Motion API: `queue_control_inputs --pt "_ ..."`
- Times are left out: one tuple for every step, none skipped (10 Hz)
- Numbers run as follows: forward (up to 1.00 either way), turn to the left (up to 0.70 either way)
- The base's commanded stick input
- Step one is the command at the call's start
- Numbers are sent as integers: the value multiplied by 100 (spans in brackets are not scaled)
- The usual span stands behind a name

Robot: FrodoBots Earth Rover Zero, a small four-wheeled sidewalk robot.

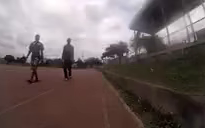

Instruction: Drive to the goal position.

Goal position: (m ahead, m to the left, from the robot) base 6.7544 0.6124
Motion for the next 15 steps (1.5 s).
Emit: queue_control_inputs --pt "70 0" --pt "70 0" --pt "70 0" --pt "70 0" --pt "70 0" --pt "70 0" --pt "70 0" --pt "70 0" --pt "70 0" --pt "70 0" --pt "70 0" --pt "70 0" --pt "70 0" --pt "70 0" --pt "70 0"
